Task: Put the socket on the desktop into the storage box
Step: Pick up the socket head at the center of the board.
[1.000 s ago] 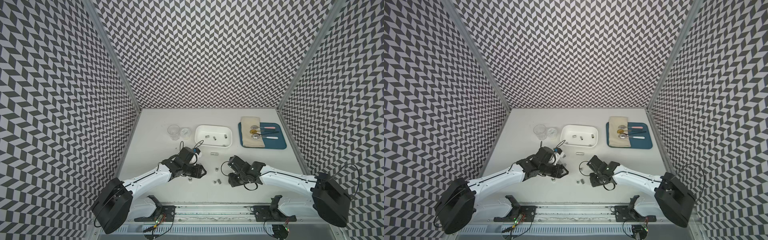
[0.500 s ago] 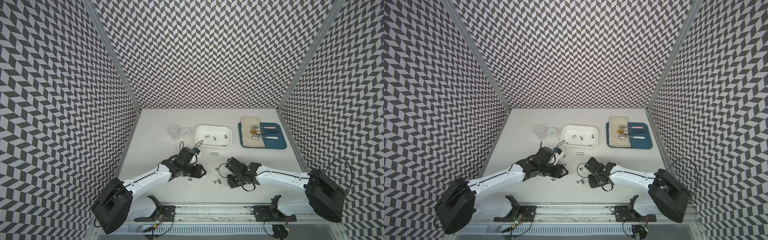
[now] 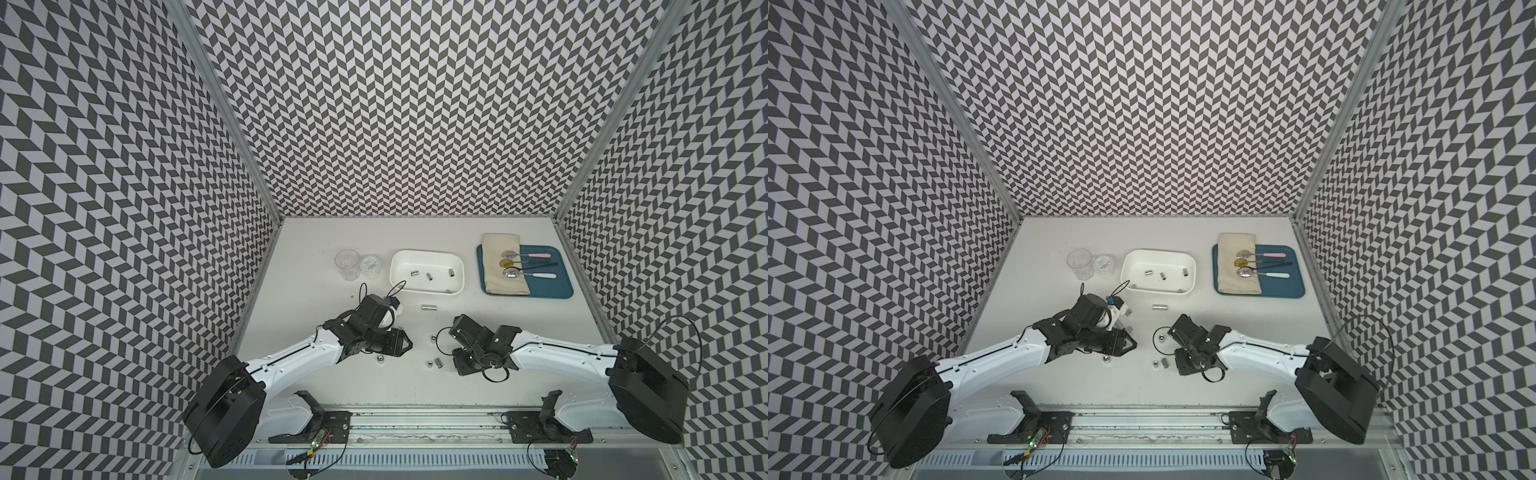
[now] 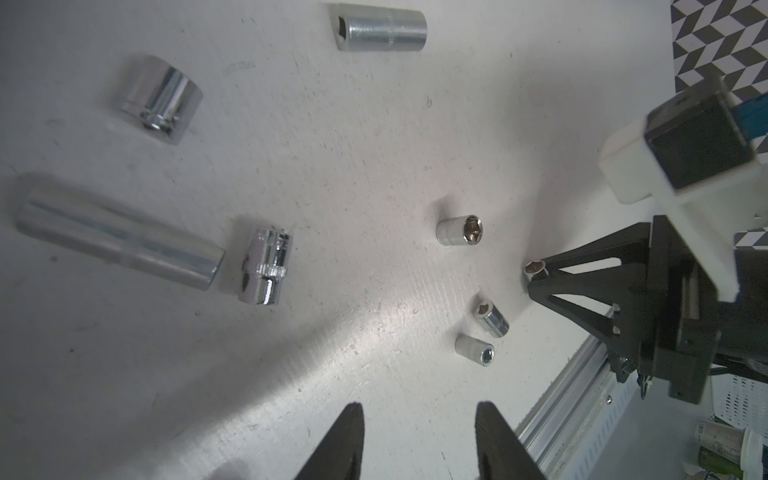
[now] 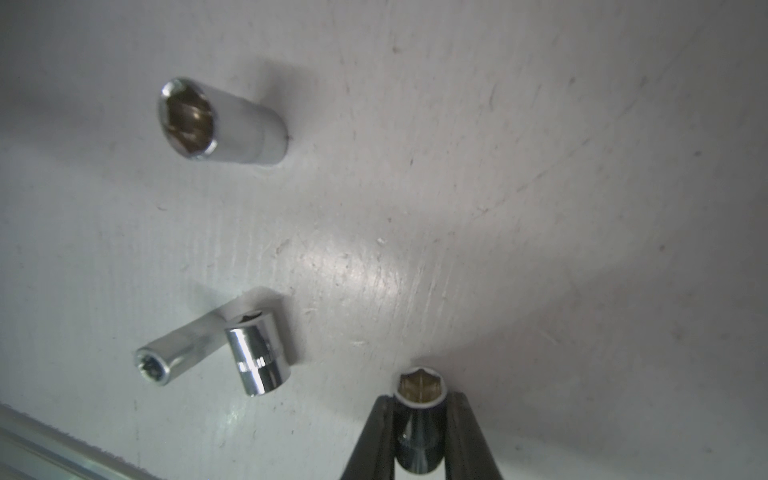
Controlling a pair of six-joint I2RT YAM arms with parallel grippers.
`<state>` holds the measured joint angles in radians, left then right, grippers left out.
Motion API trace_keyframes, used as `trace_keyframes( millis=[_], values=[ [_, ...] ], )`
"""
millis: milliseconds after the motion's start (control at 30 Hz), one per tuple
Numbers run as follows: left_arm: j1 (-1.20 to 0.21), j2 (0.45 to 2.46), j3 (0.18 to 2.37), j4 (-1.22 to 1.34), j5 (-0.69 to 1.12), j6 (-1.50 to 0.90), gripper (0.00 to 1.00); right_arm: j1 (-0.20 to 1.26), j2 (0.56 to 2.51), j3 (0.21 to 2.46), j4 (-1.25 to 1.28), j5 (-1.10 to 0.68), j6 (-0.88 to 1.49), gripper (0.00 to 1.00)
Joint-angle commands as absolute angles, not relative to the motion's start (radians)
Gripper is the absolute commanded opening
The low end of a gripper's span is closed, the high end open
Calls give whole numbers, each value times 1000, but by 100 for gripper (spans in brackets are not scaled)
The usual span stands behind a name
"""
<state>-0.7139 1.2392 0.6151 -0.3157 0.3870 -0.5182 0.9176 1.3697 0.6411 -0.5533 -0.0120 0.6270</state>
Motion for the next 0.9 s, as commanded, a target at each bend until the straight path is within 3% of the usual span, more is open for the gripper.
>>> trace_keyframes(
  millis=[0, 433, 867],
  values=[
    [-722, 1226, 603, -298, 375, -527, 47, 925, 1363, 635, -546, 19, 640, 16],
    [-700, 1185, 619, -293, 325, -559, 48, 911, 1374, 802, -605, 141, 605, 16],
    [-572, 1133, 645, -287, 324, -567, 48, 781, 1460, 1030, -618, 135, 467, 16]
  ],
)
